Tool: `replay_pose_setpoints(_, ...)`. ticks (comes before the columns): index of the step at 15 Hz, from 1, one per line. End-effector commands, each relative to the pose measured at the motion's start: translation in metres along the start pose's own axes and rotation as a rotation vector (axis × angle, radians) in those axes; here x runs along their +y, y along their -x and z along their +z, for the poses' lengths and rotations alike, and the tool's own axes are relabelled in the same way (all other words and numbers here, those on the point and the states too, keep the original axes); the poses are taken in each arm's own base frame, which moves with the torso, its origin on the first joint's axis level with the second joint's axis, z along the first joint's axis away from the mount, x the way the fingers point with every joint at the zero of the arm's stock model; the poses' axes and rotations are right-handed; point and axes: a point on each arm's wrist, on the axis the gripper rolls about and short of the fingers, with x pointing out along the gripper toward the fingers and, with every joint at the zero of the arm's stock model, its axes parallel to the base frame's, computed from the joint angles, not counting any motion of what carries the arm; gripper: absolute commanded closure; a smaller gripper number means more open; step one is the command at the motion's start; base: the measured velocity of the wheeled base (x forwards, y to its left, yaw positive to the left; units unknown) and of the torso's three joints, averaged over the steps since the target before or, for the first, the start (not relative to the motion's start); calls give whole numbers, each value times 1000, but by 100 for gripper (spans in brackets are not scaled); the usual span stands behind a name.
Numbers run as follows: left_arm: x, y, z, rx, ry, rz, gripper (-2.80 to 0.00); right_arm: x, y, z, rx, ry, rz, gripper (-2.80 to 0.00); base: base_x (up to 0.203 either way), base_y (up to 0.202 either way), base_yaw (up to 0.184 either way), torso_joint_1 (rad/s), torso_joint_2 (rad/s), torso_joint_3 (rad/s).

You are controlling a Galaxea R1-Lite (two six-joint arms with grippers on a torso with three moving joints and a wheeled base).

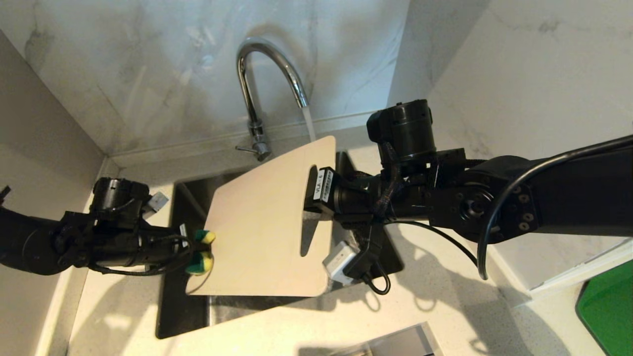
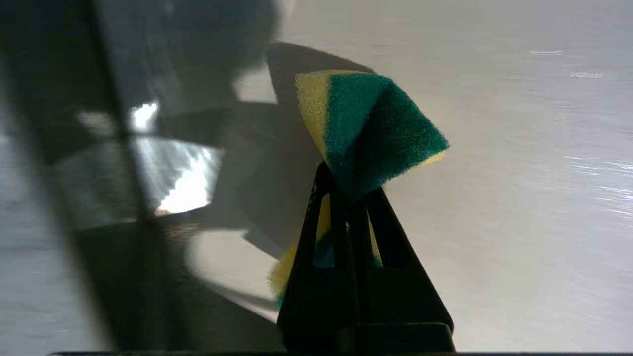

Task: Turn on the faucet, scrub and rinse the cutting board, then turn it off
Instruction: Scrub the cutting board underwater

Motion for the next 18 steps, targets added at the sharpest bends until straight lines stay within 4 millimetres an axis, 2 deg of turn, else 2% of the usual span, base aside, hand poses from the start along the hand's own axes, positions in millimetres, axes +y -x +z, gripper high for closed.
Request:
replay_pose_setpoints(1, 23, -11, 0, 10, 10, 47, 0, 0, 1, 0, 1, 15, -3, 0, 0, 0, 0, 0, 0, 0)
replay_pose_setpoints(5, 54, -12, 9, -27, 1, 98, 0, -2, 5, 1, 3, 16, -4, 0, 0, 0, 0, 0, 0, 0)
replay_pose_setpoints(7, 60, -7, 14, -49, 4, 108, 0, -1, 4, 2, 0, 14, -2, 0, 0, 0, 0, 0, 0, 0)
replay_pose_setpoints(10, 46, 18, 26, -127, -16, 71, 0, -1, 4, 1, 1, 15, -3, 0, 0, 0, 0, 0, 0, 0)
replay_pose_setpoints(13, 21, 57, 52, -217, -38, 35, 0, -2, 5, 1, 5, 17, -5, 0, 0, 0, 0, 0, 0, 0)
replay_pose_setpoints(18, 24, 92, 91, -330, -12, 69, 0, -3, 8, 2, 6, 17, -6, 0, 0, 0, 0, 0, 0, 0)
